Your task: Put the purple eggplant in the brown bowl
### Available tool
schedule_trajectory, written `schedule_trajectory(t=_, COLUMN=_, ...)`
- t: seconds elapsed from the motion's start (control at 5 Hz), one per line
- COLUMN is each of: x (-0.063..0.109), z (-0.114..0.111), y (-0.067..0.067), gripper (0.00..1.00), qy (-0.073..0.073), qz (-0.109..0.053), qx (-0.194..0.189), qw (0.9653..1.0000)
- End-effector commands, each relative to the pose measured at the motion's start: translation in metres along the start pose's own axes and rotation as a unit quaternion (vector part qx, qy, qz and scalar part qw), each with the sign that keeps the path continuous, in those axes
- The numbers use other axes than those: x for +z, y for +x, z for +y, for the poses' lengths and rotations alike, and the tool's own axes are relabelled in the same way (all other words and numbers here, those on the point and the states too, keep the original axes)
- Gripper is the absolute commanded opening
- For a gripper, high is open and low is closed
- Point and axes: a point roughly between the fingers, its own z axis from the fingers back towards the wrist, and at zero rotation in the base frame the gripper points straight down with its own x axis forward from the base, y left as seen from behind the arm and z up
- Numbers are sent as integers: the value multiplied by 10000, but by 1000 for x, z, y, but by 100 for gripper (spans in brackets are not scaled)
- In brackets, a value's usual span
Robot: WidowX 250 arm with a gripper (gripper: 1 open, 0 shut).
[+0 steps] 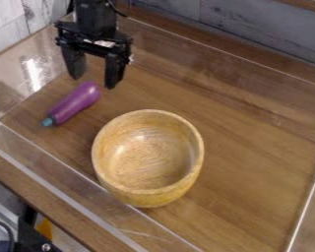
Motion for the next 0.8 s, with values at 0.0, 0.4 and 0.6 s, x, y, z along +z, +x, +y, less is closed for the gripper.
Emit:
schedule_trajectory(t=0.0, x=11, z=12, y=12, gripper=100, qy=127, qz=-251, qx=-183, qw=9994)
schedule_trajectory(t=0.4, x=-2, z=35, y=11, gripper=100, qy=200, qz=-195, qx=-633, qw=9976)
schedule_trajectory(t=0.6, x=-11, z=46, y=5, gripper=100, qy=221, qz=-153, qx=-896, qw=9956)
